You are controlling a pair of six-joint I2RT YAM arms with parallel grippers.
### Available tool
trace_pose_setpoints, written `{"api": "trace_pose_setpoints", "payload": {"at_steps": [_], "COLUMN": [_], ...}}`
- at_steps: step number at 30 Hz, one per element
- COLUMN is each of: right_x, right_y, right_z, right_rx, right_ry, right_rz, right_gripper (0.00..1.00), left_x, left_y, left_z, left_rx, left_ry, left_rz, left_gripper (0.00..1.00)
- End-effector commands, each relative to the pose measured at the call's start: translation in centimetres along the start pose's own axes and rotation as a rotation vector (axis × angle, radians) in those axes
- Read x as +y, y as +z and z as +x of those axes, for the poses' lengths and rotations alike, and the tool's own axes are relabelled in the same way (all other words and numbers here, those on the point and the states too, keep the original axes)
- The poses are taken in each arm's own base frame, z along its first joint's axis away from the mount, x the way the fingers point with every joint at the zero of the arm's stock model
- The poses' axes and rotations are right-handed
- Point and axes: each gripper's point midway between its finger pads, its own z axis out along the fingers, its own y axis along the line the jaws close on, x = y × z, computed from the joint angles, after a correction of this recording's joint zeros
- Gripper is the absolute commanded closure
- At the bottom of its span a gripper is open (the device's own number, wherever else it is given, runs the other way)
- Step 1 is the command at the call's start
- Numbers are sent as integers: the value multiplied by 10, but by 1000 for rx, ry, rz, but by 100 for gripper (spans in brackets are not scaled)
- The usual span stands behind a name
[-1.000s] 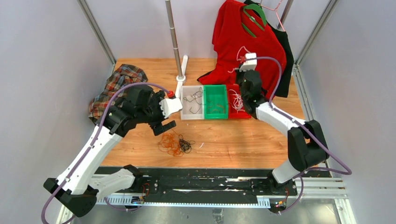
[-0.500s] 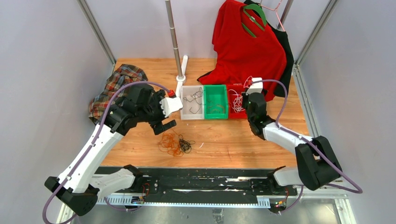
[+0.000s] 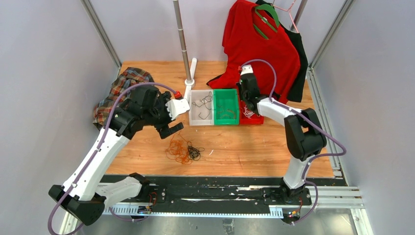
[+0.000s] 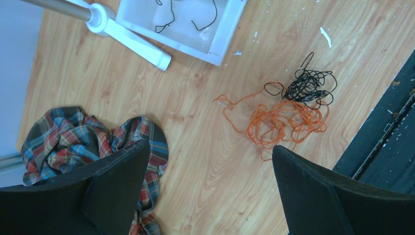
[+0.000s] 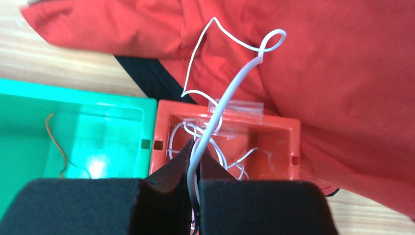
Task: Untangle the cables
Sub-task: Place the cable in the bin.
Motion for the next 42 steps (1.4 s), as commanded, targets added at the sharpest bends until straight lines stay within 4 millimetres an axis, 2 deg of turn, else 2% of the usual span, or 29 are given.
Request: {"api": "trace_pose_setpoints", "payload": {"at_steps": [1,5,10,11,13,16,17,19,20,23,29,33,37,42], "right_x": [-7,-12,-14,-13,-11,-12,-11,-12,-12,-13,-15,-14,-7,1], "right_y": [5,4,-1,-1,1,5,5,2,-1,-13,-39,-45,-41,-32], "right_z": [37,64,81,83,84,74,68,54,45,25,-9,-27,-25,-7], "right_rx": [155,213,254,260,275,285,283,271,255,222,171,138,158,215], "right_ry": [-54,-29,-11,-11,-20,-27,-28,-27,-26,-26,-18,-2,8,22], "right_rz": [8,15,-10,-19,-32,-40,-44,-53,-60,-82,-117,-130,-162,-179], "right_gripper": [99,99,99,98,85,68,58,47,43,39,38,39,44,67], "left_x": [10,12,10,9,10,11,11,12,12,13,15,16,17,17], "left_y": [-3,-1,0,1,0,-3,-4,-6,-6,-6,-3,-3,-4,-3], "left_z": [-5,-2,-3,-2,-3,-4,-4,-4,-4,-4,-9,-11,-11,-11], "left_rx": [-22,-20,-26,-25,-26,-31,-33,-32,-31,-30,-37,-40,-40,-41], "left_ry": [5,-3,-9,-10,-9,-9,-6,1,4,8,-9,-6,-4,-3], "left_rz": [-10,-4,11,12,8,-1,-5,-13,-14,-16,-3,-5,-8,-5], "left_gripper": [0,2,3,3,3,3,3,3,3,3,4,4,4,5]}}
